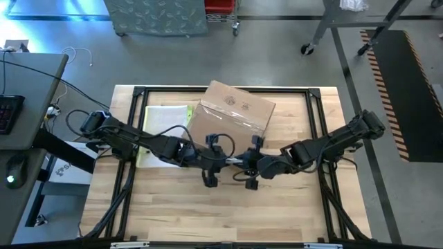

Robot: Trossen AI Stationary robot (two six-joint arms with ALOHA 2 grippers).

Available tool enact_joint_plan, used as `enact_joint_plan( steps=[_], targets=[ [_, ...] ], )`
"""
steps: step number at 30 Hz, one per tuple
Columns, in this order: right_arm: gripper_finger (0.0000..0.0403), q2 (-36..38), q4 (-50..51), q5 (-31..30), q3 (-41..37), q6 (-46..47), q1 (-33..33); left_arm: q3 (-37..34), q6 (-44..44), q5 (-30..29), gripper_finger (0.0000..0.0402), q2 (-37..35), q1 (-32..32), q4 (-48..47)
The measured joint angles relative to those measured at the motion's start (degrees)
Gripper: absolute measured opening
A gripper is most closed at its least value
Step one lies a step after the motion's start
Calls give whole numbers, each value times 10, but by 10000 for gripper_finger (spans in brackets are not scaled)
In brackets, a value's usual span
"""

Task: Unpack boxes
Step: Open the cardboard box using the silver cutter

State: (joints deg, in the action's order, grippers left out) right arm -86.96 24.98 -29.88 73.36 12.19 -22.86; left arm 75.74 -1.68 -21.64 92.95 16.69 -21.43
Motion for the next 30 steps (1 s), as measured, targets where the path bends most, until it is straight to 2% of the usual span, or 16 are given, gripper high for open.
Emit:
enact_joint_plan(
  steps=[4, 7, 10, 12, 15, 18, 21, 23, 25, 27, 30],
  targets=[
    [176, 20, 44, -11, 10, -25, -10, -50, -37, -3, 58, -2, 1, 31],
    [206, 52, 109, -85, 20, 15, -38, -68, -60, -30, 58, -17, 8, 52],
    [216, 84, 182, -178, 1, 70, -84, -78, -73, -63, 58, -32, 24, 62],
    [218, 101, 215, -216, -31, 121, -117, -87, -72, -78, 58, -43, 36, 76],
    [219, 117, 160, -247, -106, 164, -158, -102, -61, -80, 58, -66, 53, 143],
    [219, 114, -59, -252, -198, 104, -177, -109, -36, -46, 58, -72, 64, 239],
    [220, 95, -413, -244, -286, -61, -173, -110, -7, 20, 58, -66, 65, 322],
    [219, 75, -635, -233, -330, -177, -166, -110, 0, 42, 58, -65, 64, 363],
    [220, 57, -826, -185, -357, -271, -158, -110, 6, 49, 58, -65, 64, 388],
    [220, 45, -951, -106, -368, -321, -146, -110, 13, 48, 58, -65, 64, 399],
    [220, 31, -988, -17, -360, -337, -126, -110, 23, 45, 58, -65, 63, 422]
  ],
)
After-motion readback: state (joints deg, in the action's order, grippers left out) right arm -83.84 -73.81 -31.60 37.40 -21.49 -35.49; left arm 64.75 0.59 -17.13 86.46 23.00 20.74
